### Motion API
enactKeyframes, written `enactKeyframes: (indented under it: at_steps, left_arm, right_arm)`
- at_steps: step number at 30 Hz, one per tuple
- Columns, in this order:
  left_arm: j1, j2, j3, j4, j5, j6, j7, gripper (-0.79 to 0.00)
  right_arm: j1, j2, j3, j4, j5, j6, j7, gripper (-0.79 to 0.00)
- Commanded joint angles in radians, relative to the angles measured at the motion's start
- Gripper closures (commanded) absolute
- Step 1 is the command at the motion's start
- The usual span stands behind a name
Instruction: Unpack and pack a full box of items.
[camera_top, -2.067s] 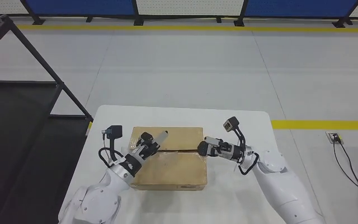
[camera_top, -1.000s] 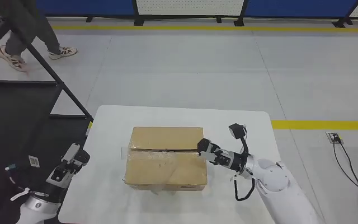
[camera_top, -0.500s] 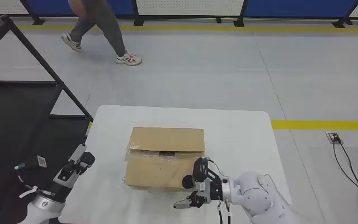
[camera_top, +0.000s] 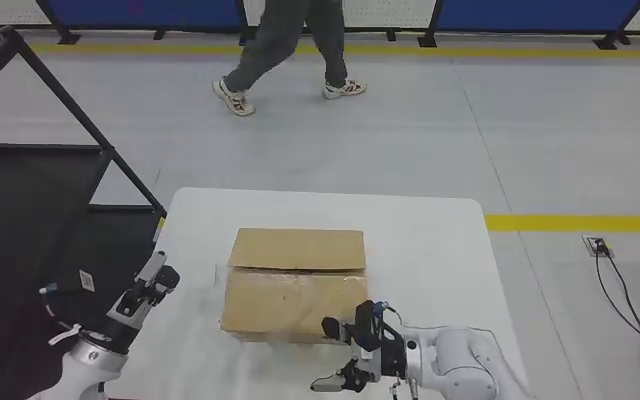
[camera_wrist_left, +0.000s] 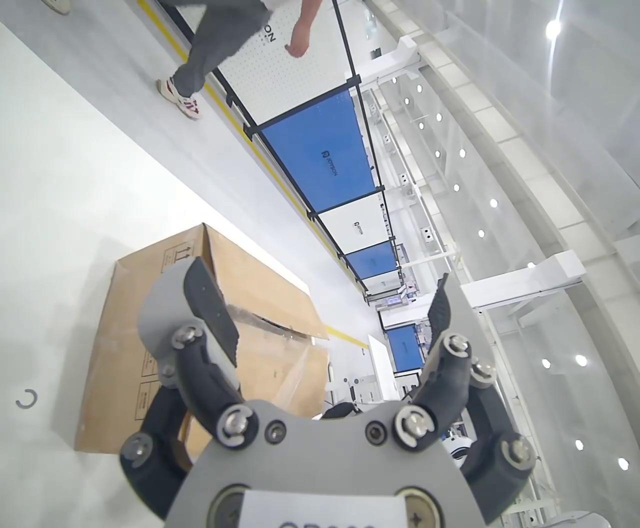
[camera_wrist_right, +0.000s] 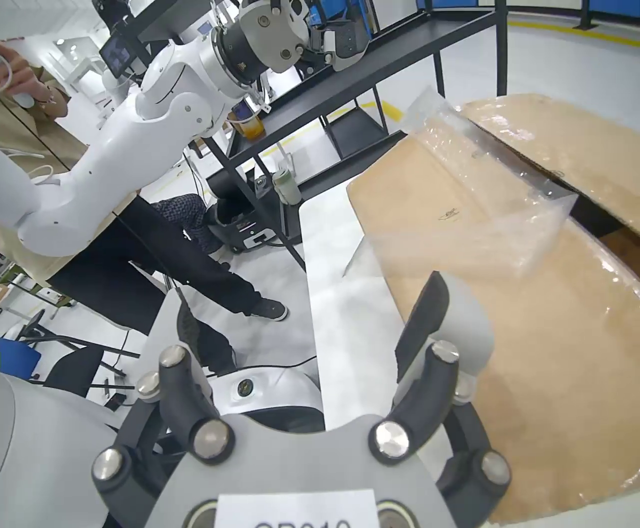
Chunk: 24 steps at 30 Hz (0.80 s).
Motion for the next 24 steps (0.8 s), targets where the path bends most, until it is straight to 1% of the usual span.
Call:
enactKeyframes:
  at_steps: [1,4,6,15,17,19,21,23,24]
  left_arm:
    - [0.003,0.0,-0.002,0.004,-0.001,-0.003,0.005,-0.785]
    - [0.006,0.0,-0.007,0.014,-0.007,-0.004,0.014,-0.785]
    - [0.008,0.001,-0.011,0.018,-0.01,-0.005,0.014,-0.785]
    - [0.009,0.002,-0.008,0.025,-0.009,-0.008,0.014,-0.785]
    - [0.008,0.003,-0.007,0.026,-0.01,-0.008,0.013,-0.785]
    - [0.006,0.003,-0.005,0.026,-0.01,-0.009,0.011,-0.785]
    - [0.005,0.004,-0.004,0.028,-0.01,-0.01,0.011,-0.785]
    - [0.002,0.004,-0.001,0.03,-0.008,-0.01,0.009,-0.785]
    - [0.001,0.005,0.0,0.031,-0.007,-0.009,0.008,-0.785]
  right_arm:
    - [0.004,0.003,-0.02,0.0,0.033,0.005,0.049,-0.785]
    - [0.027,0.006,-0.057,0.003,0.113,0.03,0.148,-0.785]
    - [0.046,0.006,-0.086,0.003,0.132,0.063,0.197,-0.785]
    - [0.111,-0.009,-0.207,0.029,0.161,0.162,0.259,-0.785]
    - [0.121,-0.013,-0.224,0.035,0.126,0.217,0.249,-0.785]
    - [0.129,-0.019,-0.25,0.044,0.117,0.24,0.236,-0.785]
    - [0.138,-0.026,-0.268,0.058,0.065,0.298,0.191,-0.785]
    - [0.145,-0.033,-0.291,0.082,0.056,0.317,0.161,-0.785]
    - [0.152,-0.037,-0.295,0.092,0.02,0.359,0.134,-0.785]
